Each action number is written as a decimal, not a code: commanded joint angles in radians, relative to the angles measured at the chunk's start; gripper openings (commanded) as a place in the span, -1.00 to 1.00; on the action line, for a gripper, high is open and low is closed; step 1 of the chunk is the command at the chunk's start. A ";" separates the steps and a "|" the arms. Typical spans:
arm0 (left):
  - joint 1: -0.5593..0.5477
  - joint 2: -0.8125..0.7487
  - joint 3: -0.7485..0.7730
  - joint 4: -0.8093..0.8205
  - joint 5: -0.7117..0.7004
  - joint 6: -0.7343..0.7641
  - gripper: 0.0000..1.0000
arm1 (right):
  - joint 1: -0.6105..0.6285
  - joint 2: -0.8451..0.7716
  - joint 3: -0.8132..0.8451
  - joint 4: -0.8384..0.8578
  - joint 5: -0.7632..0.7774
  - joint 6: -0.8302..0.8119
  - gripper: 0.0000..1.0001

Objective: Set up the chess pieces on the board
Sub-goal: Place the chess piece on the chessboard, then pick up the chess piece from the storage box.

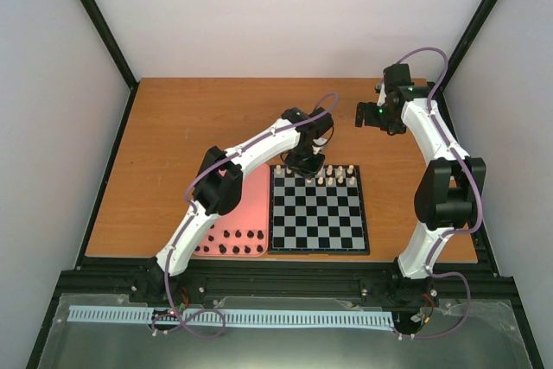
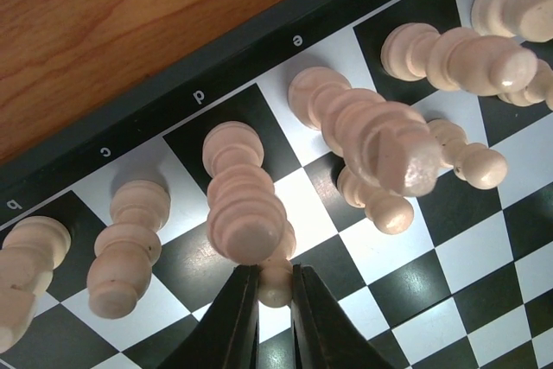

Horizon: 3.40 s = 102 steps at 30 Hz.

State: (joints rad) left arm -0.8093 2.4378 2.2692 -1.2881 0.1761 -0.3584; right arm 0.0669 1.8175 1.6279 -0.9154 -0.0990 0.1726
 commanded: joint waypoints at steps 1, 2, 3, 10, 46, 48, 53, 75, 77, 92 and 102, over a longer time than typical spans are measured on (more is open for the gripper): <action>-0.011 0.022 0.029 -0.007 -0.002 -0.002 -0.74 | -0.005 -0.016 0.008 0.018 -0.011 -0.003 1.00; -0.011 0.021 0.026 -0.005 -0.002 -0.002 -0.73 | -0.004 -0.016 0.008 0.018 -0.013 -0.004 1.00; -0.011 0.019 0.022 -0.005 0.001 -0.001 -0.71 | -0.006 -0.018 0.008 0.018 -0.013 -0.004 1.00; -0.012 0.012 0.000 0.010 0.020 -0.004 -0.63 | -0.006 -0.023 0.001 0.021 -0.015 -0.004 1.00; -0.014 -0.032 -0.068 0.077 0.118 -0.003 -0.27 | -0.006 -0.043 -0.027 0.040 -0.062 -0.009 1.00; -0.014 -0.030 -0.068 0.078 0.124 -0.003 -0.27 | -0.006 -0.043 -0.028 0.041 -0.065 -0.009 1.00; -0.014 -0.033 -0.067 0.073 0.110 -0.002 -0.27 | -0.005 -0.042 -0.031 0.041 -0.068 -0.010 1.00; 0.138 -0.514 -0.399 0.034 -0.208 -0.045 -0.14 | -0.005 -0.049 -0.036 0.041 -0.073 -0.018 1.00; 0.237 -0.594 -0.542 0.078 -0.250 -0.066 -0.10 | -0.006 -0.047 -0.040 0.042 -0.081 -0.016 1.00; 0.540 -0.615 -0.893 0.273 -0.268 -0.041 -0.10 | -0.004 -0.025 -0.033 0.034 -0.098 -0.021 1.00; 0.582 -0.550 -0.880 0.298 -0.255 -0.020 -0.10 | -0.004 -0.013 -0.029 0.032 -0.103 -0.027 1.00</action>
State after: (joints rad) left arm -0.2531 1.8713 1.3624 -1.0199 -0.0948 -0.3992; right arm 0.0669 1.8019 1.5967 -0.8795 -0.1955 0.1596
